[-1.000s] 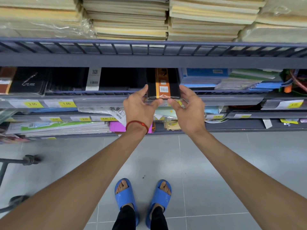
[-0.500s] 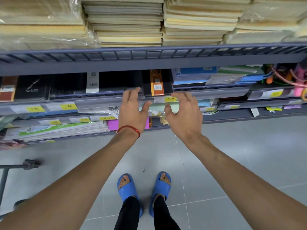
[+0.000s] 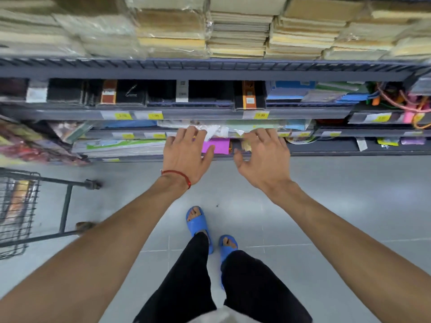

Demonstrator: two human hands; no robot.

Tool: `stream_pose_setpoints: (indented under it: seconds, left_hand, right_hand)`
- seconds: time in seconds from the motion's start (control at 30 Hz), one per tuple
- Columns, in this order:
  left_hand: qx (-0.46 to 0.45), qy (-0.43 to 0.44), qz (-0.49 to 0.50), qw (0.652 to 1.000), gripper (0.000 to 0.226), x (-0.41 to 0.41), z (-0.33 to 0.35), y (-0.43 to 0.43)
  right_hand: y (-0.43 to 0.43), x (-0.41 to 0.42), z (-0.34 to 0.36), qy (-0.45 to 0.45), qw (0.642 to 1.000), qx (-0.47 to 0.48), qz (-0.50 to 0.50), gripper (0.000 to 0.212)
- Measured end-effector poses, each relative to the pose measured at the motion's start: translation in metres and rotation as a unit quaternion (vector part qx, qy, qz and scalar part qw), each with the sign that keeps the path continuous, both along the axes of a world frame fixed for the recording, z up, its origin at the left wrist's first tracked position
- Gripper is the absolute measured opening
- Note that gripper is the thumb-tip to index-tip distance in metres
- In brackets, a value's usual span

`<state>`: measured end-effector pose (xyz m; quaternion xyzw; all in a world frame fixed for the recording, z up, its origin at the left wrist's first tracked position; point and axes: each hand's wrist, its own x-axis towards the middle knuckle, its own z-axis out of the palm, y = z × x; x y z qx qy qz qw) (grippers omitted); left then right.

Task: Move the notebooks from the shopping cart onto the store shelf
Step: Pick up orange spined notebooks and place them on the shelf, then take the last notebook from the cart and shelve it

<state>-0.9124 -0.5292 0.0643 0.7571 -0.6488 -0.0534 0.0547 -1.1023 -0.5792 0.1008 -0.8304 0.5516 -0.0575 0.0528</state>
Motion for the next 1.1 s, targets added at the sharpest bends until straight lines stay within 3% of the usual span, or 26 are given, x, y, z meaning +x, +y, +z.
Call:
stream_pose_setpoints:
  seconds: [0.2, 0.63, 0.83, 1.1]
  left_hand:
    - [0.0, -0.056, 0.039, 0.998, 0.05, -0.005, 0.031, 0.079]
    - [-0.003, -0.072, 0.218, 0.973, 0.046, -0.008, 0.078, 0.276]
    - [0.008, -0.038, 0.282, 0.959, 0.049, 0.041, 0.079, 0.339]
    - [0.002, -0.039, 0.311, 0.95, 0.048, 0.17, 0.088, 0.417]
  right_hand:
    - [0.057, -0.002, 0.018, 0.015, 0.997, 0.019, 0.075, 0.048]
    - [0.175, 0.027, 0.05, 0.001, 0.968, 0.017, 0.249, 0.051]
    - [0.219, 0.093, 0.057, -0.016, 0.959, 0.028, 0.282, 0.051]
    - [0.296, 0.229, 0.057, -0.032, 0.955, 0.022, 0.294, 0.046]
